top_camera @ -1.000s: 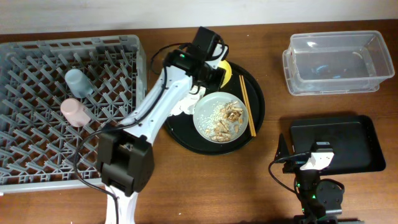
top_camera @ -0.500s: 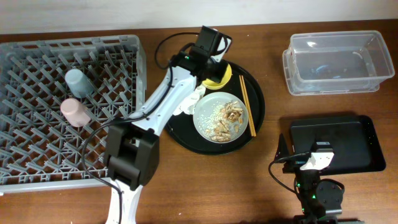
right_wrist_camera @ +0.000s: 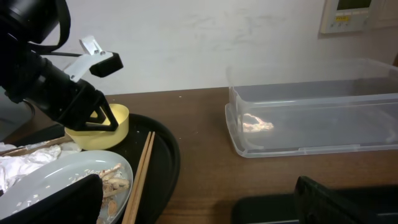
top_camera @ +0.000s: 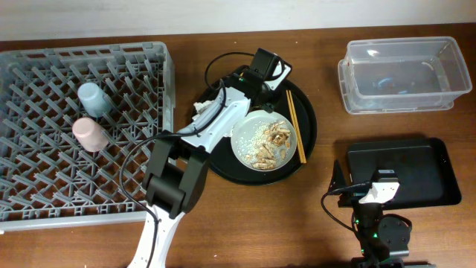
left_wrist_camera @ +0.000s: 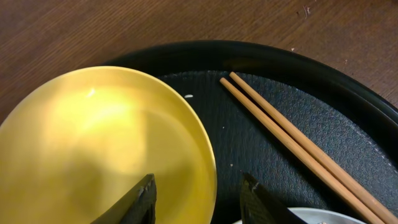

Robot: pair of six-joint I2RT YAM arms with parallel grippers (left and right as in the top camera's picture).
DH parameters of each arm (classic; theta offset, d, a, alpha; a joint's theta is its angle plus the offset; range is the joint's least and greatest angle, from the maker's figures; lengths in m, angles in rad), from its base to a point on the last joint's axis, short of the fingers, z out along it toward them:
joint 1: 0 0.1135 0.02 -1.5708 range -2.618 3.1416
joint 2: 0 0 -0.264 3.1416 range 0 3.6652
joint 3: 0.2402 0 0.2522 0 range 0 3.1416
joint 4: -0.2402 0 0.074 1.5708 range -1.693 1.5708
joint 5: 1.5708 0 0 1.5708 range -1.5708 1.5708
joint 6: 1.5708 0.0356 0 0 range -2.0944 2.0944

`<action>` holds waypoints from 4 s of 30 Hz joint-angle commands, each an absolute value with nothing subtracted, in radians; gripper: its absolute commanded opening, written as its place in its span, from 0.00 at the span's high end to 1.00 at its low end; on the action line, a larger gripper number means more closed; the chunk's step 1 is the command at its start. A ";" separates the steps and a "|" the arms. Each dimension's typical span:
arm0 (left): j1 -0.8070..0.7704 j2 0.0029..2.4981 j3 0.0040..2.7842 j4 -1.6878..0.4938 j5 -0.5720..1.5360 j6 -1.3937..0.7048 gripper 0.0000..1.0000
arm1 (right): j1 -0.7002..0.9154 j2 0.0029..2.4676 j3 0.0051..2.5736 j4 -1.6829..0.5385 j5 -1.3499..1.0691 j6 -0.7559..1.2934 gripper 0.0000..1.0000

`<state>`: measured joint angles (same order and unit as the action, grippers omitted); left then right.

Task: Sort waste into correct bins and load items into the dishwasher rack
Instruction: 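Reach the left gripper to the yellow bowl and grasp its rim, then carry the yellow bowl to the rack and place it upside down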

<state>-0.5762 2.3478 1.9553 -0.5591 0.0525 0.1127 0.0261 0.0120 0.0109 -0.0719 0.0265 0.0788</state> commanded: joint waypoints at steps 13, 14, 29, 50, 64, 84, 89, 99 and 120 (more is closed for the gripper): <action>-0.583 2.397 1.964 -0.576 0.059 0.129 0.57 | 0.033 0.008 0.006 -0.079 0.038 0.083 0.02; -0.583 2.397 1.965 -0.568 0.059 0.129 0.57 | 0.033 0.008 0.006 -0.079 0.038 0.083 0.02; -0.580 2.393 2.069 -0.615 0.057 0.123 0.99 | 0.033 0.008 0.006 -0.079 0.038 0.083 0.02; -0.004 2.221 2.353 -0.885 0.595 -0.384 0.99 | 0.033 0.008 0.006 -0.079 0.038 0.083 0.02; 0.512 2.222 2.353 -1.082 0.862 -0.448 1.00 | 0.033 0.008 0.006 -0.079 0.038 0.083 0.02; 0.746 2.226 2.062 -1.081 1.280 -0.290 1.00 | 0.033 0.008 0.006 -0.079 0.038 0.083 0.02; 0.751 2.227 2.053 -1.073 1.235 -0.271 0.99 | 0.033 0.008 0.006 -0.079 0.038 0.083 0.02; 0.762 2.227 1.928 -0.886 1.349 -0.321 0.99 | 0.033 0.008 0.006 -0.079 0.038 0.083 0.02; 0.785 2.220 1.916 -0.922 1.003 -0.418 0.53 | 0.033 0.008 0.006 -0.079 0.038 0.083 0.02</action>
